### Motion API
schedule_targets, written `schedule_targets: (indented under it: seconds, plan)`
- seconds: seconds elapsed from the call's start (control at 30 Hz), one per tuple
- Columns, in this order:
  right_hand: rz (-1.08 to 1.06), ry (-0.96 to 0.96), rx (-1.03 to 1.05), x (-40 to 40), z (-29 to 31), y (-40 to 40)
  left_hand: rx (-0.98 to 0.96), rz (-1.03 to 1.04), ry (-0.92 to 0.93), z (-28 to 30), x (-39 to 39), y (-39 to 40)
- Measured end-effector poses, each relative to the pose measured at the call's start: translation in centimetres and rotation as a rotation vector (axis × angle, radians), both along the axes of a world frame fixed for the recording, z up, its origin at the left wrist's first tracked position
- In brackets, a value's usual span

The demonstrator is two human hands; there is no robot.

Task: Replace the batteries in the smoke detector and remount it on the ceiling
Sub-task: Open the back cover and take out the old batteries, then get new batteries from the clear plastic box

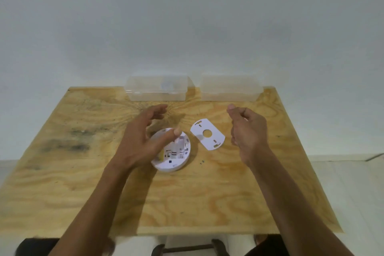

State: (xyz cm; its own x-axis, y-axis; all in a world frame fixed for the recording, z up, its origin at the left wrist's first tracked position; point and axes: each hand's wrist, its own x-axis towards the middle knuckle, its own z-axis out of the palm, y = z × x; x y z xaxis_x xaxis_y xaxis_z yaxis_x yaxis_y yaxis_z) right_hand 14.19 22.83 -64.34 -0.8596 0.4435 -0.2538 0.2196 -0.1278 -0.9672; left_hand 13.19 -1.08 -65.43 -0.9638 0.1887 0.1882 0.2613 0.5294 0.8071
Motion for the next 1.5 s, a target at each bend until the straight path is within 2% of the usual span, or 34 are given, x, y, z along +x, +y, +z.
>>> schedule_targets:
  seconds: [0.1, 0.17, 0.3, 0.43, 0.77, 1.0, 1.2, 1.5]
  plan:
    - [-0.071, -0.023, 0.016, -2.0, -0.3, 2.6, -0.134, 0.007, 0.113, 2.4, -2.5, 3.5]
    - [-0.103, -0.046, 0.015, -3.6, -0.6, 3.9, -0.316, -0.034, 0.182, 3.1, -4.9, 6.1]
    - [-0.170, -0.133, -0.071, -6.3, -1.1, 5.2, -0.666, -0.076, 0.241, 2.5, -9.8, 10.3]
    - [-0.202, -0.139, -0.146, -8.0, -1.6, 5.7, -0.842, -0.091, 0.311, 1.0, -12.6, 12.1]
    - [-0.185, -0.173, -0.241, -8.9, -1.7, 7.4, -0.871, -0.043, 0.422, -0.3, -13.6, 12.0]
    - [-0.113, -0.212, -0.190, -8.5, -1.6, 7.8, -0.859, -0.039, 0.435, -0.4, -13.8, 11.9]
    - [0.071, -0.194, -0.034, -8.1, -1.4, 2.6, -0.851, -0.046, 0.452, -0.6, -14.0, 11.7]
    - [0.067, -0.203, -0.070, -9.6, -0.9, 1.3, -0.813, -0.047, 0.475, -1.0, -14.2, 11.6]
